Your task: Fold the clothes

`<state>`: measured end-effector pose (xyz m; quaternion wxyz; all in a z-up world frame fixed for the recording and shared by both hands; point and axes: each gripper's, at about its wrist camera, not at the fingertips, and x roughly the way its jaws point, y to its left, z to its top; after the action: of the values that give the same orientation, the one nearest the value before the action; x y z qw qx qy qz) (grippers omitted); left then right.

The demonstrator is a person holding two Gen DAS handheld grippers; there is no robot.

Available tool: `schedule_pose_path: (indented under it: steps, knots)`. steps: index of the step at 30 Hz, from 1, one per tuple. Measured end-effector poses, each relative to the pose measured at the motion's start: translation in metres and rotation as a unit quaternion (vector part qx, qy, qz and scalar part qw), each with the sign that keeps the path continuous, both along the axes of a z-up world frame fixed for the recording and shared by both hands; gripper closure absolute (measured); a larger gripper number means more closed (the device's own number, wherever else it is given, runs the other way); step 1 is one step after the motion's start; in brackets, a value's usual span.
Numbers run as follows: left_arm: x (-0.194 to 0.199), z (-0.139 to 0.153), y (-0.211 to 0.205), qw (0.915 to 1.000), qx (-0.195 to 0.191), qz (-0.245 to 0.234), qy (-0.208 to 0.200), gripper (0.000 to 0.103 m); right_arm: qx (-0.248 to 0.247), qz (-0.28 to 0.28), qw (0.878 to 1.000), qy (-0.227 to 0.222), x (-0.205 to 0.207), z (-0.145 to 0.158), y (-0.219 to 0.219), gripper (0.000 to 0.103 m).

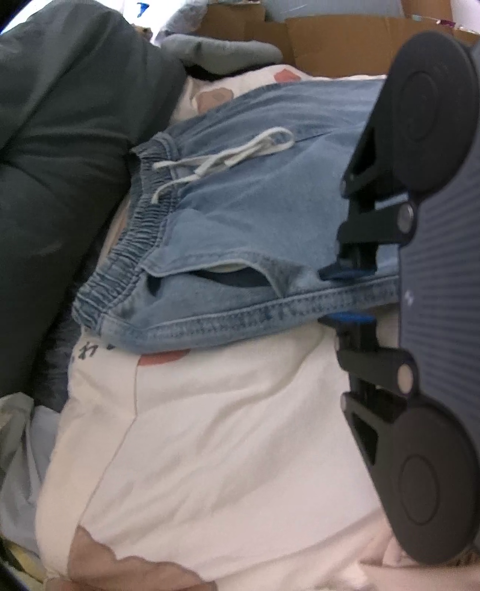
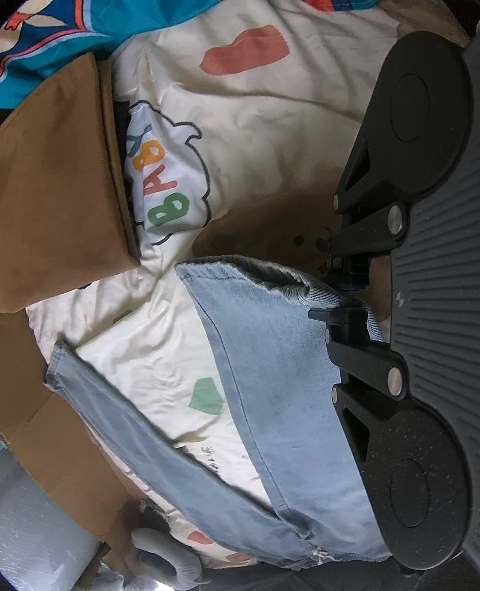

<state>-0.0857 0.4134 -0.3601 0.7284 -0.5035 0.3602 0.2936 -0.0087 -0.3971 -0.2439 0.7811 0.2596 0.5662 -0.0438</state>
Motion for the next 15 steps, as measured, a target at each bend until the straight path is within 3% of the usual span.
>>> schedule_pose_path:
  steps: [5,11,15]
  knots:
    - [-0.001,0.014,-0.007,0.9979,0.035,-0.039,0.037,0.087,-0.008,0.0,1.0,0.011,-0.01,-0.004,-0.001,0.097]
    - [-0.003,0.017,-0.01,0.9946,0.047,-0.068,0.063,0.086,-0.017,0.0,0.999,0.03,-0.027,-0.012,-0.003,0.097]
    - [0.003,0.013,-0.008,0.9929,0.049,-0.076,0.077,0.077,-0.021,-0.002,0.999,0.044,-0.039,-0.022,-0.005,0.097]
